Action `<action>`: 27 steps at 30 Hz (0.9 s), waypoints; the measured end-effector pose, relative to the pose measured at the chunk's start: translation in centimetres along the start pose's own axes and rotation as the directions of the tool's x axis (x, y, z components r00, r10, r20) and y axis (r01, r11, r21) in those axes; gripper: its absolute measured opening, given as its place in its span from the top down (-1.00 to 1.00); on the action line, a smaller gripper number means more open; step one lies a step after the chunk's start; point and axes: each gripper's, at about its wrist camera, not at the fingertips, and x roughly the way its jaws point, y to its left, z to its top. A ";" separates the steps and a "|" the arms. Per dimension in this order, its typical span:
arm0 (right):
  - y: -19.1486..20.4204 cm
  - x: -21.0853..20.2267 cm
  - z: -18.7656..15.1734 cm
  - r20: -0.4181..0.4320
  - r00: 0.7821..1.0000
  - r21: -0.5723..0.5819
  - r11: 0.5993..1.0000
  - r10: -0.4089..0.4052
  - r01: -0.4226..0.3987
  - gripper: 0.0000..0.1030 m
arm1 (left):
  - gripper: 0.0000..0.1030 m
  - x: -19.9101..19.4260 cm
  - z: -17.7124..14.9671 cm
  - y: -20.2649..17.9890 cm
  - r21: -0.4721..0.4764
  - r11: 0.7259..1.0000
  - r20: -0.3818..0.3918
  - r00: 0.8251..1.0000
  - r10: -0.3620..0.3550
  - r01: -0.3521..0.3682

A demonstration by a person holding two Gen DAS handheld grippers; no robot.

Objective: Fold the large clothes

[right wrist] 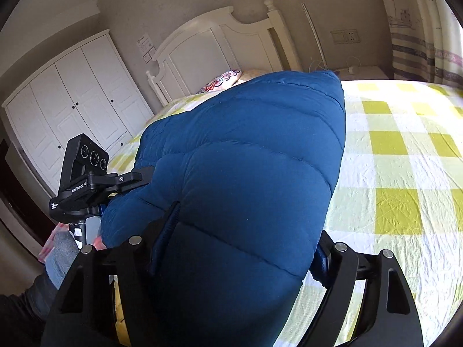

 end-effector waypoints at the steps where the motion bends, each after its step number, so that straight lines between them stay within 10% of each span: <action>1: -0.1 -0.4 1.0 0.028 1.000 -0.016 1.000 -0.004 0.004 -0.52 | -0.32 0.1 0.9 -0.7 0.009 1.000 0.029 1.000 -0.007 0.007; 8: -6.6 -3.2 6.8 0.159 0.986 0.041 0.998 -0.047 0.041 -0.51 | -0.31 6.9 8.3 -7.1 0.106 0.994 0.040 0.999 -0.027 0.023; 13: -15.8 -1.5 4.9 -0.002 0.995 0.232 0.967 -0.104 0.102 -0.51 | -0.33 16.0 6.9 -6.4 0.078 0.996 -0.135 0.989 0.055 -0.045; 16: -19.8 -1.3 2.4 -0.010 0.999 0.346 0.937 -0.042 0.043 -0.59 | -0.60 17.8 5.1 -5.6 0.075 0.997 -0.102 0.994 0.028 -0.020; 22: -13.1 -5.6 5.4 0.056 0.943 0.143 0.937 -0.328 0.318 -0.84 | -0.63 13.3 7.8 -8.1 0.135 0.975 -0.017 0.983 0.183 -0.179; 25: -7.8 -6.4 6.3 0.174 0.939 -0.061 0.948 -0.297 0.312 -0.84 | -0.94 9.7 10.4 -12.4 0.250 0.937 0.191 0.961 0.201 -0.245; 27: -4.1 -4.8 6.0 0.181 0.935 -0.183 0.923 -0.307 0.338 -0.70 | -0.95 10.7 12.5 -15.7 0.333 0.910 0.195 0.962 0.192 -0.249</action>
